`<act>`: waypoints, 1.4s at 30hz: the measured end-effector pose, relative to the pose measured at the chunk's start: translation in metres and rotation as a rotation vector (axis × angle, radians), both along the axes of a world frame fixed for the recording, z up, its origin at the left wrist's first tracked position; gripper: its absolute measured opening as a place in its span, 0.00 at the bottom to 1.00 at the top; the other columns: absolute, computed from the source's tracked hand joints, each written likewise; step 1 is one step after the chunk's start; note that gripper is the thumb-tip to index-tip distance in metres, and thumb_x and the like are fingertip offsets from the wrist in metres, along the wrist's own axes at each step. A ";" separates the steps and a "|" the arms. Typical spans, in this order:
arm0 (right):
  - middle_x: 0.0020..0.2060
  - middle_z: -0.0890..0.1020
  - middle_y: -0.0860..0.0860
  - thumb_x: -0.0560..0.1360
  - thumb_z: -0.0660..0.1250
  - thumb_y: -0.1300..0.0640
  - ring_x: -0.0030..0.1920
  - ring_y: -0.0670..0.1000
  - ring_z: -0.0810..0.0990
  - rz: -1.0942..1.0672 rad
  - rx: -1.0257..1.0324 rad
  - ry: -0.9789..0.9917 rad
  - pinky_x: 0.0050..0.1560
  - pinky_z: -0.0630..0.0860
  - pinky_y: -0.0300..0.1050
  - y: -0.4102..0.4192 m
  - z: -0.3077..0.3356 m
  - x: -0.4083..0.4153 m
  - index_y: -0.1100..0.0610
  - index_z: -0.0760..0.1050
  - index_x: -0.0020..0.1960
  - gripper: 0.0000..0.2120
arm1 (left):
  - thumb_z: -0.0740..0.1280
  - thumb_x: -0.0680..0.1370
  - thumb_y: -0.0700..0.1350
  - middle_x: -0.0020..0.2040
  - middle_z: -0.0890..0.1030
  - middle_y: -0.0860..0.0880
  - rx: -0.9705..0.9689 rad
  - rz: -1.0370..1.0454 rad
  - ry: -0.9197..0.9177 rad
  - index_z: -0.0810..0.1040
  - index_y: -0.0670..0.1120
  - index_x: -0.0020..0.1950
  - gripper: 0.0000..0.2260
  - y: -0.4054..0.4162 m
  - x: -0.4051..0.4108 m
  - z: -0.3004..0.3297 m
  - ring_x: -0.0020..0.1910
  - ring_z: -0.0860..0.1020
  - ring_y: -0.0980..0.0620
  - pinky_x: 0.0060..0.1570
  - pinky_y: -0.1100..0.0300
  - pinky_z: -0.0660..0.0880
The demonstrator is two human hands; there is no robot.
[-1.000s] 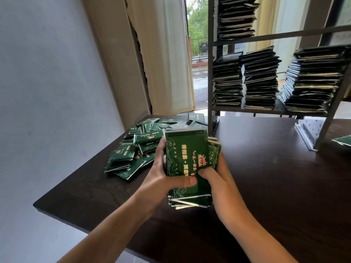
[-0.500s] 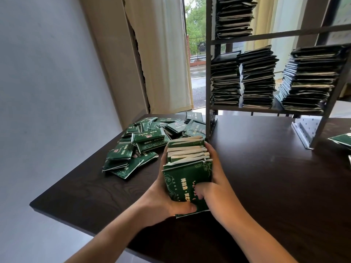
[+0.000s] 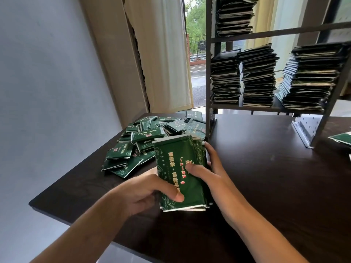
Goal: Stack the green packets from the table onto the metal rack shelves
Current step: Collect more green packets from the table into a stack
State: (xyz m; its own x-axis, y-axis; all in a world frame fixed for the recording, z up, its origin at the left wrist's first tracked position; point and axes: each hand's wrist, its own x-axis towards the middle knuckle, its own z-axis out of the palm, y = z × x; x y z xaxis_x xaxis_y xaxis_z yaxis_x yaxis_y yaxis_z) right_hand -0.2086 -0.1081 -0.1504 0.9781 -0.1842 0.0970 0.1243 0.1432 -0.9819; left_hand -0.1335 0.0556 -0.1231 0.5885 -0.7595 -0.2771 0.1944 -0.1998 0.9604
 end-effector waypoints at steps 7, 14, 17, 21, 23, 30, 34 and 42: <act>0.43 0.85 0.48 0.76 0.71 0.60 0.38 0.48 0.87 -0.094 0.146 0.095 0.34 0.81 0.40 -0.006 -0.003 0.004 0.43 0.66 0.67 0.25 | 0.80 0.63 0.46 0.57 0.83 0.36 -0.180 0.208 0.209 0.82 0.38 0.61 0.28 -0.015 -0.006 -0.001 0.51 0.84 0.40 0.59 0.45 0.79; 0.62 0.77 0.57 0.76 0.68 0.51 0.54 0.56 0.85 -0.081 0.153 0.050 0.44 0.83 0.47 0.003 -0.012 0.012 0.33 0.69 0.62 0.20 | 0.69 0.69 0.50 0.50 0.86 0.41 -0.198 0.390 0.173 0.80 0.42 0.62 0.24 -0.041 -0.027 -0.007 0.42 0.85 0.47 0.40 0.56 0.83; 0.63 0.77 0.57 0.69 0.70 0.48 0.54 0.56 0.85 -0.040 0.144 0.015 0.45 0.83 0.48 0.003 -0.012 0.011 0.36 0.67 0.69 0.30 | 0.69 0.70 0.49 0.49 0.86 0.41 -0.222 0.366 0.200 0.81 0.41 0.61 0.22 -0.039 -0.025 -0.004 0.41 0.85 0.46 0.40 0.56 0.83; 0.64 0.76 0.55 0.67 0.70 0.47 0.55 0.55 0.84 -0.020 0.117 -0.016 0.52 0.84 0.54 0.004 -0.011 0.009 0.35 0.66 0.70 0.33 | 0.68 0.71 0.47 0.48 0.86 0.40 -0.286 0.375 0.257 0.83 0.40 0.57 0.18 -0.037 -0.026 -0.006 0.41 0.85 0.46 0.42 0.54 0.83; 0.64 0.77 0.54 0.69 0.71 0.47 0.55 0.55 0.85 -0.034 0.092 -0.009 0.54 0.83 0.55 0.004 -0.010 0.008 0.34 0.64 0.71 0.34 | 0.68 0.71 0.45 0.47 0.85 0.40 -0.326 0.376 0.281 0.85 0.40 0.53 0.15 -0.038 -0.028 -0.008 0.40 0.85 0.45 0.43 0.53 0.83; 0.49 0.86 0.52 0.76 0.70 0.61 0.44 0.53 0.88 -0.083 0.229 0.024 0.36 0.82 0.45 -0.003 -0.005 0.004 0.40 0.71 0.61 0.21 | 0.74 0.72 0.48 0.58 0.84 0.40 -0.123 0.271 0.087 0.76 0.44 0.67 0.24 -0.030 -0.015 -0.009 0.54 0.84 0.43 0.58 0.48 0.81; 0.45 0.87 0.51 0.75 0.72 0.61 0.43 0.54 0.88 -0.090 0.247 0.045 0.35 0.82 0.45 -0.001 -0.004 0.004 0.41 0.73 0.56 0.18 | 0.74 0.65 0.62 0.61 0.83 0.50 0.063 0.265 -0.214 0.72 0.51 0.70 0.37 -0.016 0.009 -0.001 0.62 0.80 0.44 0.69 0.40 0.70; 0.43 0.87 0.50 0.75 0.72 0.59 0.42 0.53 0.88 -0.060 0.229 0.081 0.36 0.82 0.44 0.001 -0.001 0.000 0.38 0.70 0.51 0.17 | 0.62 0.79 0.63 0.80 0.56 0.46 0.893 0.494 -0.941 0.60 0.58 0.78 0.29 0.023 0.062 -0.008 0.79 0.57 0.42 0.77 0.42 0.53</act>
